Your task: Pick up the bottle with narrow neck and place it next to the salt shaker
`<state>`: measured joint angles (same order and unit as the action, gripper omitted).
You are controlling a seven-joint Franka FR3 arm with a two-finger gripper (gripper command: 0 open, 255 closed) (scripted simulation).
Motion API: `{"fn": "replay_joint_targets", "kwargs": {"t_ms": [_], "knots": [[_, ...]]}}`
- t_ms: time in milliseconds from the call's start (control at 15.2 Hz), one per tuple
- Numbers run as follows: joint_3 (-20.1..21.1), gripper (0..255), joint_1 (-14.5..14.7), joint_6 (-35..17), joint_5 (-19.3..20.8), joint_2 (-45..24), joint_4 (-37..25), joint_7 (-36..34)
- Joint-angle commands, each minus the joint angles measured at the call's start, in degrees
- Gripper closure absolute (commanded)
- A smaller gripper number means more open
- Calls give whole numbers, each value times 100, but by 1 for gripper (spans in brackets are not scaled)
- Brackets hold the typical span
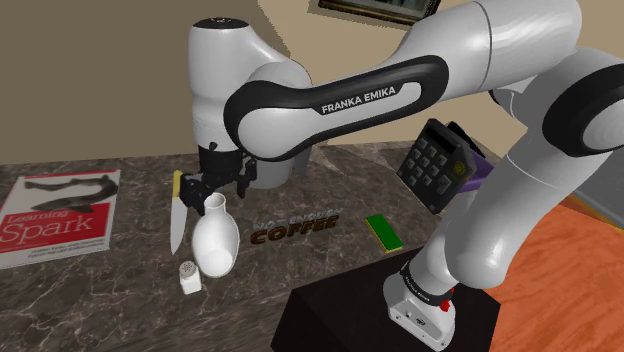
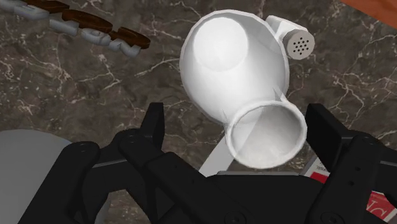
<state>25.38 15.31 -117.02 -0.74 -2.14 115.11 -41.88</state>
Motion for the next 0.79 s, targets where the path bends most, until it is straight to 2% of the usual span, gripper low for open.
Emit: {"fn": "replay_joint_targets", "kwargs": {"t_ms": [0,198,726], "knots": [[-4,0,-7,184,-28,62,-128,20],[-17,0,-25,705,-83,191,-531,61],[-17,0,-25,705,-83,191,-531,61]]}}
